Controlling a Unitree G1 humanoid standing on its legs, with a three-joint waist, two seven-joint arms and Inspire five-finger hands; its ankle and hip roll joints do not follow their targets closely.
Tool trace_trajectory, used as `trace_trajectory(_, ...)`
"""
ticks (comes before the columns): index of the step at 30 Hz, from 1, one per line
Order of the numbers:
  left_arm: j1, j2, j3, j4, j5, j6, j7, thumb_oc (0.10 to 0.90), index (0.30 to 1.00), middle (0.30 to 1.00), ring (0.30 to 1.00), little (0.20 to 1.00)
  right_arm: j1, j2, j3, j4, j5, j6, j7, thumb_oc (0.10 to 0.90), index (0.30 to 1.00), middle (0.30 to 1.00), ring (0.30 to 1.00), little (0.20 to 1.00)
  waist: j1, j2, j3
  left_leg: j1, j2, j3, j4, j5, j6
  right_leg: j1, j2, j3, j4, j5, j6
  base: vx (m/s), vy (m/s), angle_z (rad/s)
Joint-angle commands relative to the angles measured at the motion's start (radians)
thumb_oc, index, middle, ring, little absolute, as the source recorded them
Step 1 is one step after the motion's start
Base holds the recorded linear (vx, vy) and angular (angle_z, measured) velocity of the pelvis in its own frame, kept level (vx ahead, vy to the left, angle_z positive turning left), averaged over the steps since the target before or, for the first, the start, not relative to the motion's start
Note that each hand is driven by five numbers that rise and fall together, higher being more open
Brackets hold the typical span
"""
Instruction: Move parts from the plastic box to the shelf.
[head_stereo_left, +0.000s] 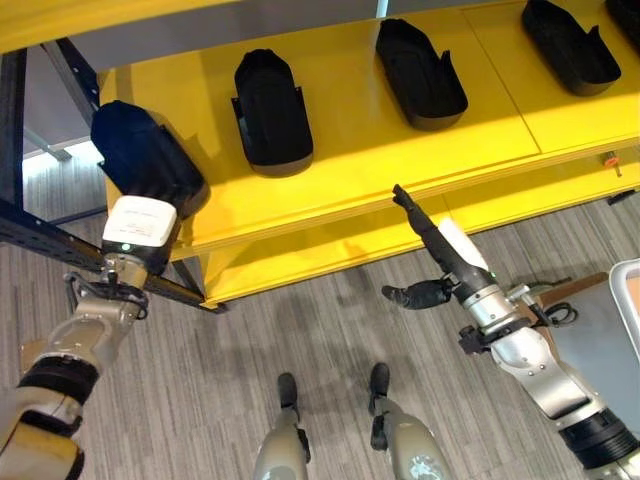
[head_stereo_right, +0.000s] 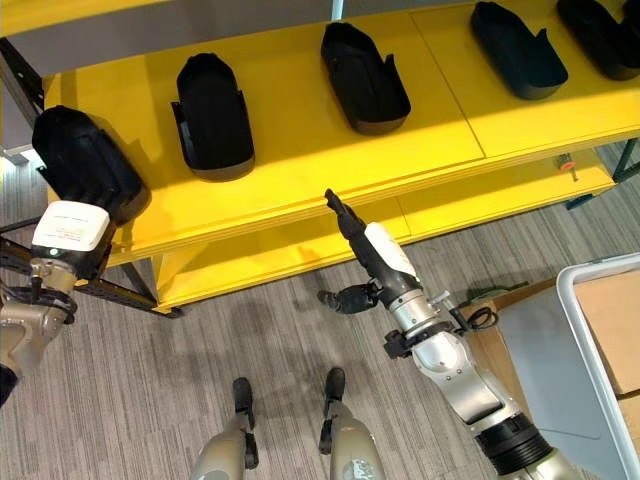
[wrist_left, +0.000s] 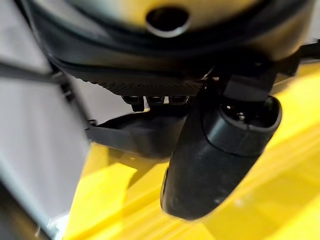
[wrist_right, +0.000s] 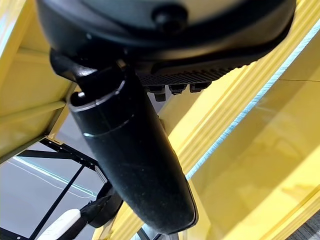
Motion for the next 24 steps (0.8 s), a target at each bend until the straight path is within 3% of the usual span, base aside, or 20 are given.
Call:
trace_trajectory(1, -0.088, 0.064, -0.034, -0.021, 0.103, -0.026, 0.050, 0.900, 1.000, 1.000, 1.000, 1.000, -0.031, 0.008, -0.046, -0.087, -0.014, -0.116, -0.060, 0.900, 1.000, 1.000, 1.000, 1.000, -0.008, -0.052, -0.077, 0.081, 0.037, -0.087, 0.090, -0.157, -0.008, -0.055, -0.137, 0.046, 0.092, -0.008, 0.134, 0.00, 0.000, 0.00)
trace_trajectory(7, -0.100, 0.068, -0.104, -0.052, 0.135, -0.065, 0.028, 0.900, 1.000, 1.000, 1.000, 1.000, -0.014, -0.001, -0.067, -0.089, -0.014, -0.118, -0.065, 0.900, 1.000, 1.000, 1.000, 1.000, -0.010, -0.048, -0.079, 0.080, 0.035, -0.089, 0.090, -0.157, -0.006, -0.055, -0.134, 0.048, 0.092, -0.009, 0.133, 0.00, 0.000, 0.00)
trace_trajectory(24, 0.000, 0.075, -0.049, 0.024, 0.149, -0.054, 0.012, 0.900, 1.000, 1.000, 1.000, 1.000, 0.015, 0.002, -0.101, -0.090, -0.023, -0.114, -0.072, 0.900, 1.000, 1.000, 1.000, 1.000, -0.002, -0.041, -0.082, 0.073, 0.034, -0.094, 0.094, -0.157, -0.005, -0.054, -0.134, 0.044, 0.097, -0.012, 0.131, 0.00, 0.000, 0.00)
